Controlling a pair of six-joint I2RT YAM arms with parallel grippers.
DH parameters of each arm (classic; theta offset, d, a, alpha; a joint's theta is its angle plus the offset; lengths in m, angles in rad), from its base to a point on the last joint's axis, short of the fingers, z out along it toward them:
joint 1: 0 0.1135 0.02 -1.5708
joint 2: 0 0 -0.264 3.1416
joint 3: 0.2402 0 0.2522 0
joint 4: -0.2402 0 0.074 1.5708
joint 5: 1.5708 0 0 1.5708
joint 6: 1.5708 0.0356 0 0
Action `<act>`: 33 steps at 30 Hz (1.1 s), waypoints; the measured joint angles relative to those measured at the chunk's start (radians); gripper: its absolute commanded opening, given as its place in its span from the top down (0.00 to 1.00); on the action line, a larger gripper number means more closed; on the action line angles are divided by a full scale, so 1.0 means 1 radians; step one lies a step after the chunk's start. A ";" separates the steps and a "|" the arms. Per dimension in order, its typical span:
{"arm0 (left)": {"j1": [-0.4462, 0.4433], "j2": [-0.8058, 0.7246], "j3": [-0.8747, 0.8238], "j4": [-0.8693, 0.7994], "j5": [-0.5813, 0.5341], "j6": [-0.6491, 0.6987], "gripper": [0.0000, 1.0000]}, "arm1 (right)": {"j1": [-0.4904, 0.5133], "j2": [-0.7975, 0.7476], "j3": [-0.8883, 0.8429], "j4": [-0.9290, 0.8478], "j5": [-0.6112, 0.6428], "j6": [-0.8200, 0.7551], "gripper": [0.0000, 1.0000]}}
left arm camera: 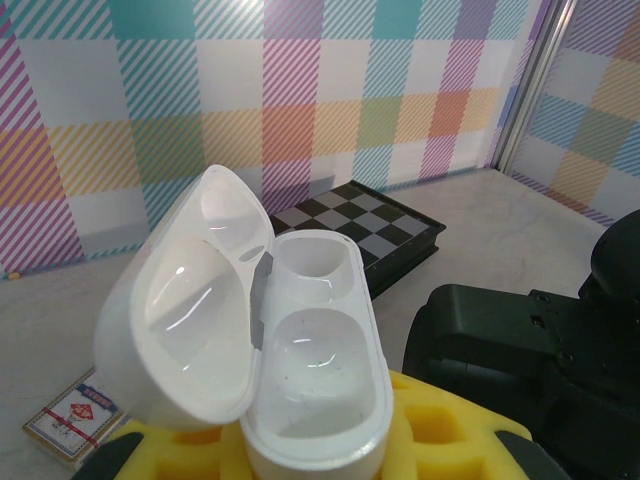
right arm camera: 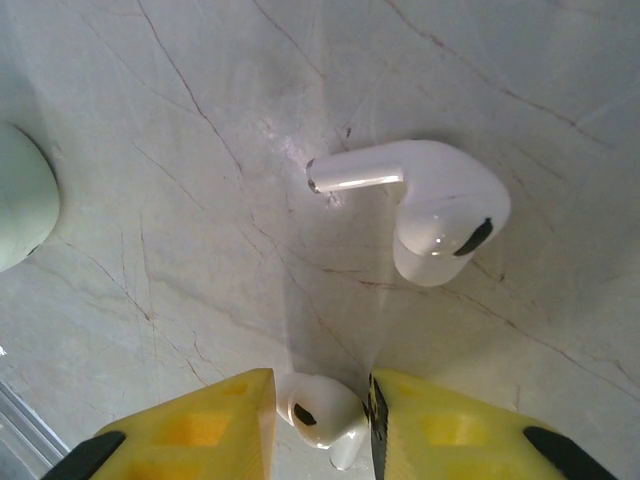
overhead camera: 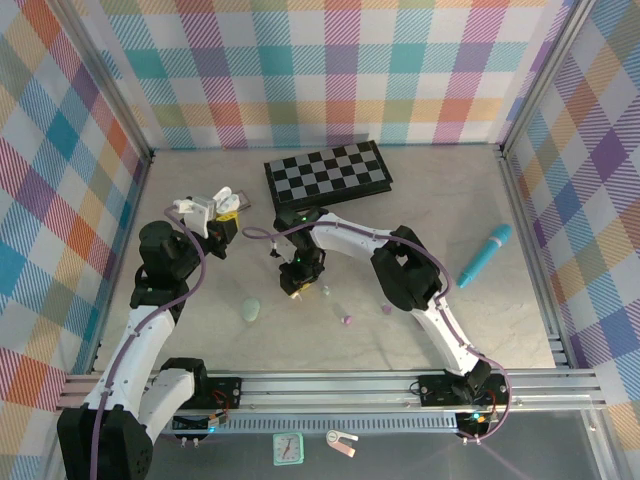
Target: Insert wireless bluetooth earbuds into charging case
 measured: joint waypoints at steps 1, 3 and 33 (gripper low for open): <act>0.000 0.000 0.000 0.000 0.000 0.000 0.93 | 0.000 0.000 0.000 -0.001 0.000 0.000 0.71; 0.000 0.000 0.000 0.000 0.000 0.000 0.93 | 0.000 0.000 0.000 -0.003 -0.002 -0.002 0.75; 0.000 0.000 0.000 -0.024 0.005 0.016 0.92 | 0.000 -0.049 -0.105 0.067 -0.063 -0.026 0.65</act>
